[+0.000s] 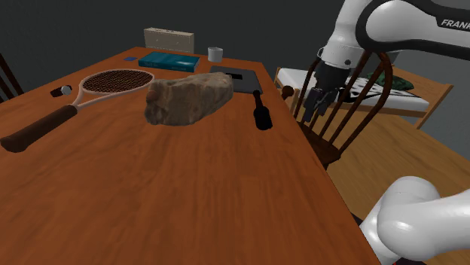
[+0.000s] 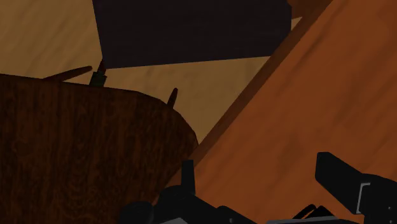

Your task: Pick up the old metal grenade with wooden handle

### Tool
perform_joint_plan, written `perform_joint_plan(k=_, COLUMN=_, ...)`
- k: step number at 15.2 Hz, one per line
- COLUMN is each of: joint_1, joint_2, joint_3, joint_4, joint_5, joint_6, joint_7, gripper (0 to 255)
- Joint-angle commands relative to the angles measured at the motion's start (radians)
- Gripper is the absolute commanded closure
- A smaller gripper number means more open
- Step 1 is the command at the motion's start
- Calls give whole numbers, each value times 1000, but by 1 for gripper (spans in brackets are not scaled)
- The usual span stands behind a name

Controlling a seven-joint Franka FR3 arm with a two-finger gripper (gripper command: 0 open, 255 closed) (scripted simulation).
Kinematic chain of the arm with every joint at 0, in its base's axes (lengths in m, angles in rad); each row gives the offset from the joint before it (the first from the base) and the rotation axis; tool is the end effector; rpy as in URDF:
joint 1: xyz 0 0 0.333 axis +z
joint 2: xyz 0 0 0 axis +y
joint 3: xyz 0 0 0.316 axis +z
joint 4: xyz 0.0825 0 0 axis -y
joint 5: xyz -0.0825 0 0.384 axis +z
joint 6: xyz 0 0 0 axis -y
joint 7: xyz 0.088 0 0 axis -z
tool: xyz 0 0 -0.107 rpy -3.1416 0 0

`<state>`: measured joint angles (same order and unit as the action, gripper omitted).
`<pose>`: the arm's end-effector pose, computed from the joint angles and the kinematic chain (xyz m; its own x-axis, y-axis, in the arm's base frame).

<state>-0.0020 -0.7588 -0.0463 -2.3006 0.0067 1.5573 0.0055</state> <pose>0.3132 -0.0192 0.6068 0.9990 -0.0415 0.0147 -0.0409 -0.9984 -0.0386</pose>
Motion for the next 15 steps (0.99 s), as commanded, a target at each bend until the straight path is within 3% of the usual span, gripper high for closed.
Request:
perform_joint_plan(k=1, joint_1=0, joint_2=0, joint_3=0, joint_4=0, joint_5=0, joint_6=0, joint_7=0, gripper=0)
perform_joint_plan(k=8, joint_1=-63, joint_2=268, joint_3=84, joint_4=163, joint_5=82, joint_6=98, joint_7=327, gripper=0)
perform_joint_plan(k=15, joint_1=-119, joint_2=539, joint_3=118, joint_4=383, joint_5=113, joint_6=152, joint_7=632, gripper=0)
